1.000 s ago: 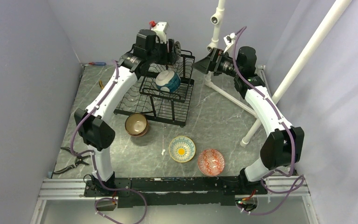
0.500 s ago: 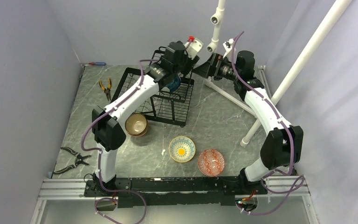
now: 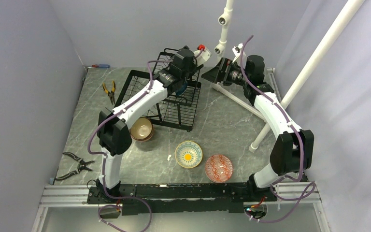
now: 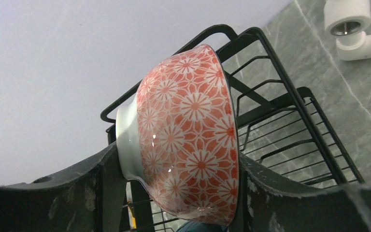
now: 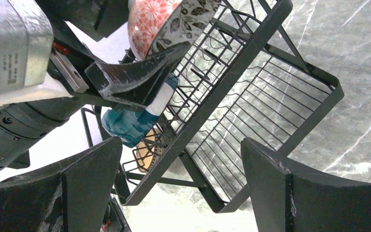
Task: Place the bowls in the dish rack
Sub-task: Turn the bowl upside down on the dish rack, then adjust the dish rack at the center of the board.
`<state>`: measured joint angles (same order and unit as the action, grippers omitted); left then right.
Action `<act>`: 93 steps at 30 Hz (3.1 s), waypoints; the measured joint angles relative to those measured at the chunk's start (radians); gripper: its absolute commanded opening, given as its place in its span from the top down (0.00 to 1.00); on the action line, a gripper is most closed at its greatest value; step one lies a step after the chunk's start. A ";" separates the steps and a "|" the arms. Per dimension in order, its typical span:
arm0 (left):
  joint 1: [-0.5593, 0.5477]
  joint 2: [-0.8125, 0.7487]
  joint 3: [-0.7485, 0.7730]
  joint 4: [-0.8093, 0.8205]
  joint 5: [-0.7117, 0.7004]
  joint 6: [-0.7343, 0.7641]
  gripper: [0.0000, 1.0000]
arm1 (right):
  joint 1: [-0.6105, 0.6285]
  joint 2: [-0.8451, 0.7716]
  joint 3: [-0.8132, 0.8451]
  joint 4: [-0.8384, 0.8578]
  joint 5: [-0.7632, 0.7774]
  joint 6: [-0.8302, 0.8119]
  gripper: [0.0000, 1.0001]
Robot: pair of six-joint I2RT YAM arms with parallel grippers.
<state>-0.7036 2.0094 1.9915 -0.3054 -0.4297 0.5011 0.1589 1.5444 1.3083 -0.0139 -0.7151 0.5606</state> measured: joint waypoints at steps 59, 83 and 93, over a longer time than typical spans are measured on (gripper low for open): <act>0.006 0.049 0.185 -0.288 0.087 -0.201 0.06 | -0.027 -0.008 -0.019 0.000 -0.018 0.000 0.03; 0.000 -0.535 -0.257 -0.161 0.410 -0.595 0.06 | -0.027 -0.193 -0.161 -0.031 -0.021 -0.019 0.02; 0.000 -1.122 -0.844 -0.186 0.269 -0.883 0.06 | -0.027 -0.335 -0.478 -0.074 -0.021 -0.073 0.02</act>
<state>-0.7036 0.8875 1.1477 -0.4911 -0.1612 -0.3820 0.1314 1.2091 0.8299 -0.0879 -0.7364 0.4877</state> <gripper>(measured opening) 0.940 0.980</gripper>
